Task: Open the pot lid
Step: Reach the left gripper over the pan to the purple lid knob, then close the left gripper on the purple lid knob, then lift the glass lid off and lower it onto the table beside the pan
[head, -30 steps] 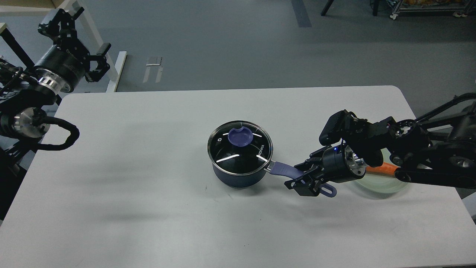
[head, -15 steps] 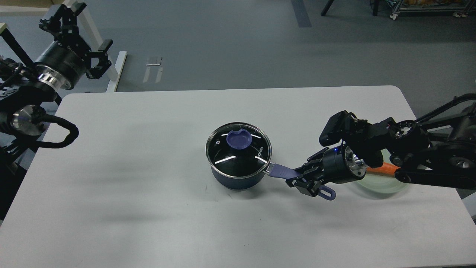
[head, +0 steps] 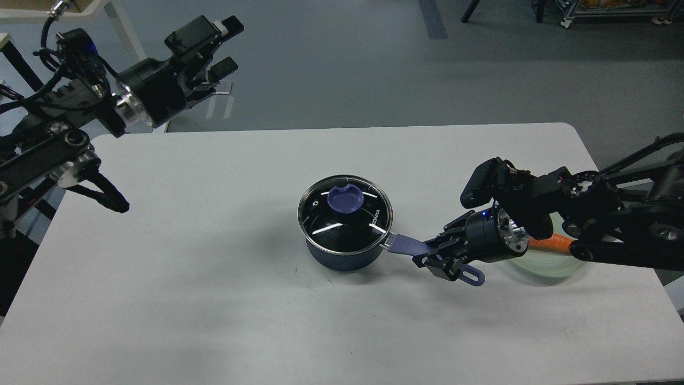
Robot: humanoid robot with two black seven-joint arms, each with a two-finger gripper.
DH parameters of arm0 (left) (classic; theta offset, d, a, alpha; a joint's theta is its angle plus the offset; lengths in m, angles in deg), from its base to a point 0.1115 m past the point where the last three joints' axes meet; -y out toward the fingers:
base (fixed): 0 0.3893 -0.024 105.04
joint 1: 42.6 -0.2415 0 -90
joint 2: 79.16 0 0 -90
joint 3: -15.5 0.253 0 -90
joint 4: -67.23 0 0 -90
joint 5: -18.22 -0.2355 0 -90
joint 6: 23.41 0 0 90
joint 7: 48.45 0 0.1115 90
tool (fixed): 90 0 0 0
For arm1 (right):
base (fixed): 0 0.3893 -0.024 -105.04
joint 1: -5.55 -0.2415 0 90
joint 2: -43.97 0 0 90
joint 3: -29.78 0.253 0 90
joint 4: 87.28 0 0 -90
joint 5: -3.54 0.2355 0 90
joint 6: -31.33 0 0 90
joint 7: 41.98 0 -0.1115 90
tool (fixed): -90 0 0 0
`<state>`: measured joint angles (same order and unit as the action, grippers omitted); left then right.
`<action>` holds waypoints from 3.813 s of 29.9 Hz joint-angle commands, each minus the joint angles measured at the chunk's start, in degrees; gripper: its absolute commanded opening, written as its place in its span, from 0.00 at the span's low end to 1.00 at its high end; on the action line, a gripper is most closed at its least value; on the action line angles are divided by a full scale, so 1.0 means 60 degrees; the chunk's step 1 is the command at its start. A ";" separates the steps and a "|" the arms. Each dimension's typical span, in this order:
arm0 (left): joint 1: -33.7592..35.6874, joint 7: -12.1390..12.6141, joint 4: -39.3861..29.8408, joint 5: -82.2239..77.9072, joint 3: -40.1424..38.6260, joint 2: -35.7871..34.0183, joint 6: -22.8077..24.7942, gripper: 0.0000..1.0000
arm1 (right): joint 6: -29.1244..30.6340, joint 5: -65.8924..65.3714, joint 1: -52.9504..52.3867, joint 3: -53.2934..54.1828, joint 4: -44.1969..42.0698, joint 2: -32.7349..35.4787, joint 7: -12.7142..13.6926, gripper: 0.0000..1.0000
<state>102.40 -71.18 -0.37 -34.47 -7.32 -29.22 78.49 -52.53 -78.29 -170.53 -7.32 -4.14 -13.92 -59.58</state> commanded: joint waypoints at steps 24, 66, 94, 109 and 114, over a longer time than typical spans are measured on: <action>0.1102 0.0025 0.0469 -0.8708 0.3611 0.2926 -0.1851 0.99 | 0.0002 0.0001 0.0034 0.0060 -0.0086 0.0039 -0.0070 0.22; 0.1686 -0.0385 0.0867 -0.8372 0.4139 0.2283 -0.2086 0.49 | 0.0002 0.0001 0.0093 0.0118 -0.0364 -0.0063 -0.0085 0.23; -0.0347 -0.0877 0.2492 -0.7727 0.5501 -0.1205 -0.3112 0.50 | 0.0002 0.0103 0.0224 0.0163 -0.0335 0.0025 -0.0085 0.23; -0.0788 -0.0877 0.3122 -0.7712 0.5472 -0.0911 -0.3419 0.76 | -0.0013 0.0118 0.0224 0.0163 -0.0320 0.0142 -0.0085 0.25; -0.0759 -0.0877 0.3122 -0.7346 0.5501 -0.0955 -0.3419 0.82 | -0.0027 0.0118 0.0210 0.0177 -0.0320 0.0127 -0.0085 0.28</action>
<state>97.67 -76.41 18.37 -79.65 25.72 -34.82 58.03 -52.65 -77.61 -169.17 -6.34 -6.06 -13.09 -60.07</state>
